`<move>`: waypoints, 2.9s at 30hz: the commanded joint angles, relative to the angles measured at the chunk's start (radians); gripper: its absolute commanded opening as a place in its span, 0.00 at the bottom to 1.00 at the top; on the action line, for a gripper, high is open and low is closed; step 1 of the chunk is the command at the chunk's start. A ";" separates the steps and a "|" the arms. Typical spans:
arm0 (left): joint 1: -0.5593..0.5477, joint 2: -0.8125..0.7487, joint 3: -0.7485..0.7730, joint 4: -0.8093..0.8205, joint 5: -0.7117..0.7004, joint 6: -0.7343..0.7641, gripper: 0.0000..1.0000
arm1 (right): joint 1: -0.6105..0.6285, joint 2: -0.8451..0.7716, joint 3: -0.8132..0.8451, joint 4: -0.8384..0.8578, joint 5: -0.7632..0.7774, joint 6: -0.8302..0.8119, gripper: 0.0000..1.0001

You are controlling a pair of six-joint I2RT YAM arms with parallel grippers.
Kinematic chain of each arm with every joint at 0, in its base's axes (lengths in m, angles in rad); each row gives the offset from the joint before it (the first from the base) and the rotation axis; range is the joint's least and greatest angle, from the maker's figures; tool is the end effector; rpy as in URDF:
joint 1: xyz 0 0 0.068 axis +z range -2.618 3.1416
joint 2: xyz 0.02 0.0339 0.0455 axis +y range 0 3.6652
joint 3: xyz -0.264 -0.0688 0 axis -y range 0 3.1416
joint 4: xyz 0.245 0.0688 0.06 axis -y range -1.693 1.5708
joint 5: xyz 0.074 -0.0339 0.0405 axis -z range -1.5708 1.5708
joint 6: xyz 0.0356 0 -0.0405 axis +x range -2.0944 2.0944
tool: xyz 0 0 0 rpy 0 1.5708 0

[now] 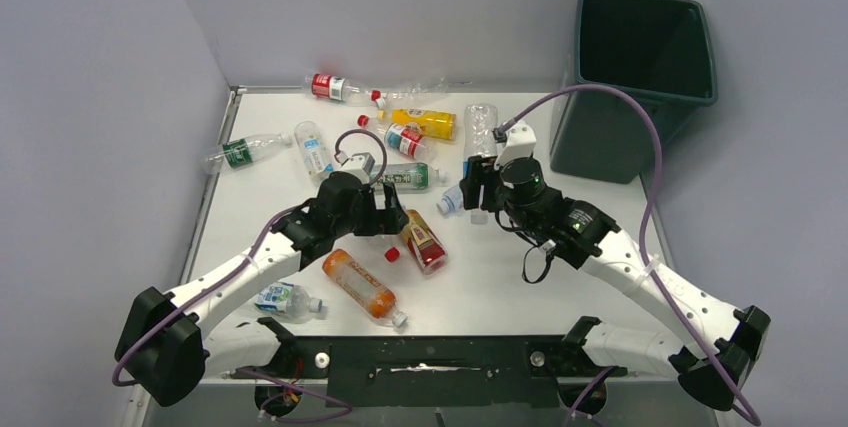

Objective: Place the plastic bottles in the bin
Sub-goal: Pick up the plastic bottle at the center of the board.

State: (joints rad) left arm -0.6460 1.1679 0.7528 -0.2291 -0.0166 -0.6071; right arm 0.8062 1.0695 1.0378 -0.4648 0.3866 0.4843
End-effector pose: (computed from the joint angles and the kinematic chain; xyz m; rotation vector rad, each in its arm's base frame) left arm 0.2020 -0.1515 0.2466 0.0352 2.2988 -0.6580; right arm 0.1716 0.1596 0.3463 -0.0921 2.0505 0.4114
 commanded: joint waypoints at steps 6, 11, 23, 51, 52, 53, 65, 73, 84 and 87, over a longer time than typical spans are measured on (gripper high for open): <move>-0.018 -0.006 0.032 0.070 0.009 -0.015 0.98 | -0.054 0.078 0.224 0.071 0.099 -0.150 0.63; -0.021 -0.017 0.039 0.050 -0.002 -0.010 0.98 | -0.103 0.115 0.307 0.112 0.101 -0.205 0.62; -0.028 0.012 0.073 0.026 -0.007 -0.005 0.98 | -0.102 0.109 0.352 0.198 0.074 -0.261 0.62; -0.092 0.145 0.161 0.012 -0.047 -0.010 0.98 | -0.035 0.058 0.154 0.303 -0.031 -0.202 0.61; -0.093 0.147 0.163 0.013 -0.046 -0.009 0.98 | -0.035 0.059 0.160 0.302 -0.028 -0.205 0.61; -0.092 0.148 0.164 0.014 -0.045 -0.007 0.98 | -0.034 0.059 0.165 0.298 -0.026 -0.208 0.61; -0.093 0.142 0.158 0.017 -0.045 0.003 0.98 | -0.035 0.074 0.240 0.277 -0.029 -0.223 0.61; -0.093 0.142 0.157 0.016 -0.047 0.003 0.98 | -0.035 0.081 0.216 0.291 -0.046 -0.217 0.61; -0.093 0.157 0.157 0.026 -0.040 -0.003 0.98 | -0.035 0.062 0.142 0.312 -0.056 -0.187 0.61; -0.093 0.160 0.151 0.031 -0.037 -0.006 0.98 | -0.035 0.060 0.131 0.314 -0.056 -0.182 0.61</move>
State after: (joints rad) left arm -0.7326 1.3258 0.8665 -0.2497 -0.0521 -0.6170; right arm 0.7670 1.1564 1.1736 -0.2199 0.3351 0.2882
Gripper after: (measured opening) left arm 0.977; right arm 0.611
